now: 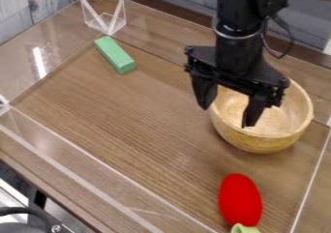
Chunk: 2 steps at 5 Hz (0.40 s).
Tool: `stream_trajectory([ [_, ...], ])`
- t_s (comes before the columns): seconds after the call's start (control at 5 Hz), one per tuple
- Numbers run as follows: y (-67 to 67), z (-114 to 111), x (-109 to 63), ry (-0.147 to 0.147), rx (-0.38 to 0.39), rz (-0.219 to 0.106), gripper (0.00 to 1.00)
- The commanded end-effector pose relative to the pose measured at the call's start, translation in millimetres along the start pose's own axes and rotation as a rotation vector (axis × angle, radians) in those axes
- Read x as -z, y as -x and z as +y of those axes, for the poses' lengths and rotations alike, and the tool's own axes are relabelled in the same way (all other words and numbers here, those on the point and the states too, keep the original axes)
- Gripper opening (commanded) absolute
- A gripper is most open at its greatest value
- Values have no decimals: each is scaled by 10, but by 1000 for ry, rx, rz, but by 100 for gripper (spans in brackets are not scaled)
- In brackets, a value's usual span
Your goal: Move the red object to the right side of the table
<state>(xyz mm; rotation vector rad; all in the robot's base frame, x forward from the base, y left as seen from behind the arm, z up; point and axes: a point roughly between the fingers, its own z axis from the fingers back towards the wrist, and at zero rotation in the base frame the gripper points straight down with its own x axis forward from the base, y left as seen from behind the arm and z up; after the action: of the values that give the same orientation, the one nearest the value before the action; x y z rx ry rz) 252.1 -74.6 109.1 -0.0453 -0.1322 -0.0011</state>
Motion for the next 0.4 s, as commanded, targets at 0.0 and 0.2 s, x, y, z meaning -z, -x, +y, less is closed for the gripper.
stream_trajectory([
  [0.0, -137, -175, 36, 8, 10, -31, 100],
  [0.2, -234, -286, 185, 9, 15, -28, 0],
])
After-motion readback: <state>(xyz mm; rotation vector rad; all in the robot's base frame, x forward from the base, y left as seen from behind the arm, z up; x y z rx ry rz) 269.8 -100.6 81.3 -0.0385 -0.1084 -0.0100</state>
